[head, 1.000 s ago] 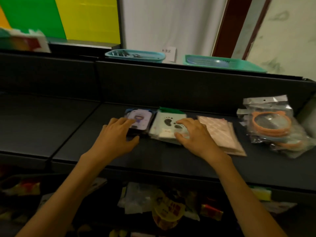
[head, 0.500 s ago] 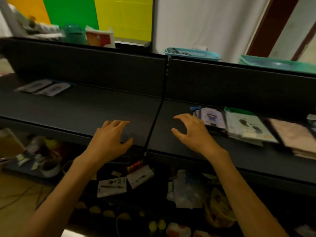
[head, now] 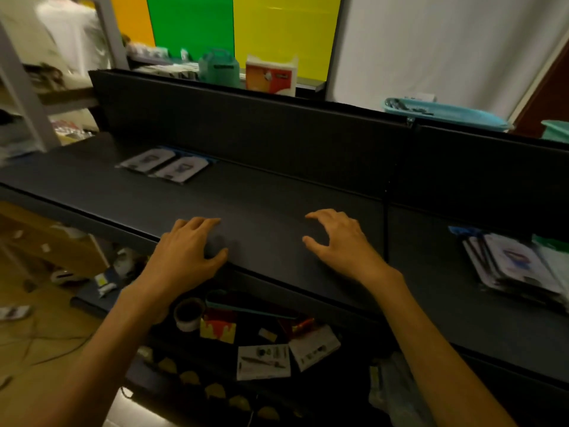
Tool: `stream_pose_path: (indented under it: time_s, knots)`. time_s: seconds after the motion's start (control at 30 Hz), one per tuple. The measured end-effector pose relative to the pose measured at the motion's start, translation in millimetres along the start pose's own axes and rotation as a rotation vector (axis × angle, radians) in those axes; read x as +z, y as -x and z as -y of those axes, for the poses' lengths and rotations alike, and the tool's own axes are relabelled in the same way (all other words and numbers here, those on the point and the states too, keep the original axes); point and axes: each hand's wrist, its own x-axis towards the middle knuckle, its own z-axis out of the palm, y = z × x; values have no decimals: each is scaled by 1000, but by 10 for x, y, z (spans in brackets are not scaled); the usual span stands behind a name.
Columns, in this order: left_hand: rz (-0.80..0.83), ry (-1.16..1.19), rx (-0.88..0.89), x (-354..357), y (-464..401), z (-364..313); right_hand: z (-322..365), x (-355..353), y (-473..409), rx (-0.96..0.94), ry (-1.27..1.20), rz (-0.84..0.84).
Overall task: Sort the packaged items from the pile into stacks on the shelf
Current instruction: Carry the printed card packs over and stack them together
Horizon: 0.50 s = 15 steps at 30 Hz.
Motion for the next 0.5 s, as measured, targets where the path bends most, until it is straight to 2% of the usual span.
stream_pose_path:
  time_s: [0.5]
  knots:
    - [8, -57, -9, -554, -1216, 1501, 996, 512, -1555, 74, -21, 65]
